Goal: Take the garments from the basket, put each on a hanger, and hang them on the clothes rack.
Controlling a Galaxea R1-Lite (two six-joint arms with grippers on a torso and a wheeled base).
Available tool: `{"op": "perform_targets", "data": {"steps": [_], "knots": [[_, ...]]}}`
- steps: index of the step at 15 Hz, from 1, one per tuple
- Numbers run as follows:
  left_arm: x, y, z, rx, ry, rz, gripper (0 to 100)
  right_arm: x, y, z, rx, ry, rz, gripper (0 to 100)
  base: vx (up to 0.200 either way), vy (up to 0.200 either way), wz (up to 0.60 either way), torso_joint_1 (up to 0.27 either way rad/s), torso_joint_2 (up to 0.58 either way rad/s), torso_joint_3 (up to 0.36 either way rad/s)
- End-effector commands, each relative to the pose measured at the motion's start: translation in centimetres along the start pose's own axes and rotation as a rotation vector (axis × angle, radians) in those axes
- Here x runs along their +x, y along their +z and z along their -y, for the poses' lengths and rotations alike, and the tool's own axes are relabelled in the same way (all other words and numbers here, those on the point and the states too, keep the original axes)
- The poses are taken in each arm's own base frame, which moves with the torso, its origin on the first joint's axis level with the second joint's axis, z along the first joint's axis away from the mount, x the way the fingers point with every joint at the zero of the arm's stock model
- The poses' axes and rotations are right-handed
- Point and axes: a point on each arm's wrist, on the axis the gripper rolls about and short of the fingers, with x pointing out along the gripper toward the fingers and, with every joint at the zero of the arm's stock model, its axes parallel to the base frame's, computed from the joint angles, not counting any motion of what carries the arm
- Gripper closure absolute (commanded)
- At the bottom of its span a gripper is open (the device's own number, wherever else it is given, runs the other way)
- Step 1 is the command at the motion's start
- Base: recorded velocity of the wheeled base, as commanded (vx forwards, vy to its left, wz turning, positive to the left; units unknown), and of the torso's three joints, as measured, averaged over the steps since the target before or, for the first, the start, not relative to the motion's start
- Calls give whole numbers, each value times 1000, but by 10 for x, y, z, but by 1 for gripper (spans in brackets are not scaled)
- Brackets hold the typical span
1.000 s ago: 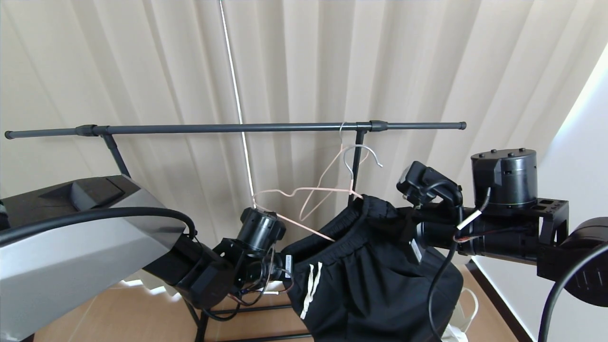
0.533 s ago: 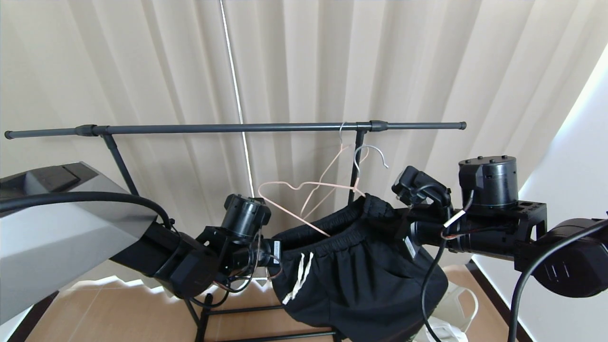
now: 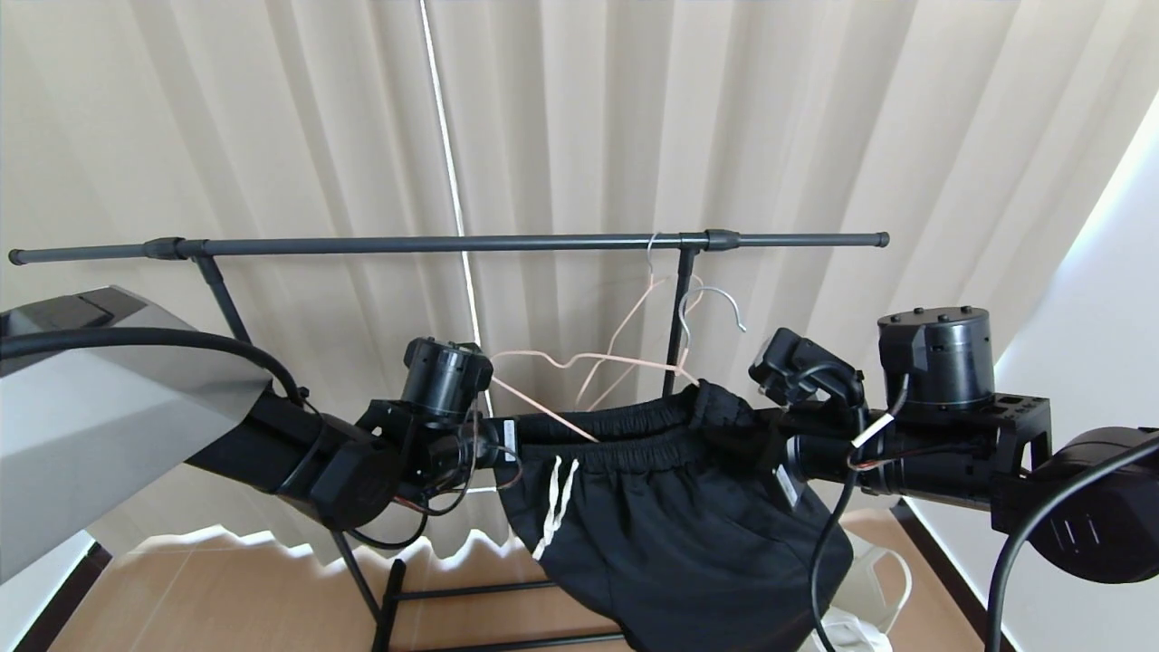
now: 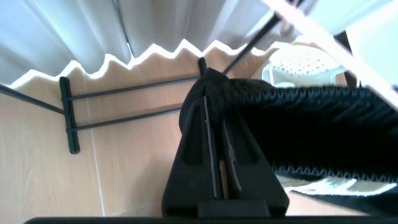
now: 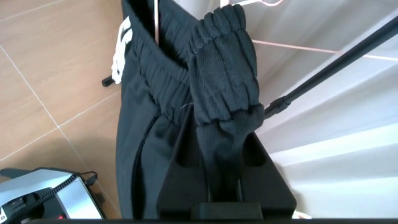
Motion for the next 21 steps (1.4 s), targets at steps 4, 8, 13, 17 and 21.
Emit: {"op": "perform_targets", "data": {"steps": [4,8,13,17,21], "knots": [[8,10,-9,-13,30,28,100,0,-7,-7,-43,23,-24,100,0,0,0,0,0,0],[16,20,-21,-35,59,54,100,5,-11,-17,-63,59,-48,100,0,0,0,0,0,0],[18,33,-36,-44,89,86,100,13,-20,-19,-70,74,-80,100,0,0,0,0,0,0],[12,42,-44,-48,103,114,100,16,-22,-18,-72,75,-93,100,0,0,0,0,0,0],[2,51,-44,-27,100,142,100,19,-26,-19,-82,75,-110,100,0,0,0,0,0,0]]}}
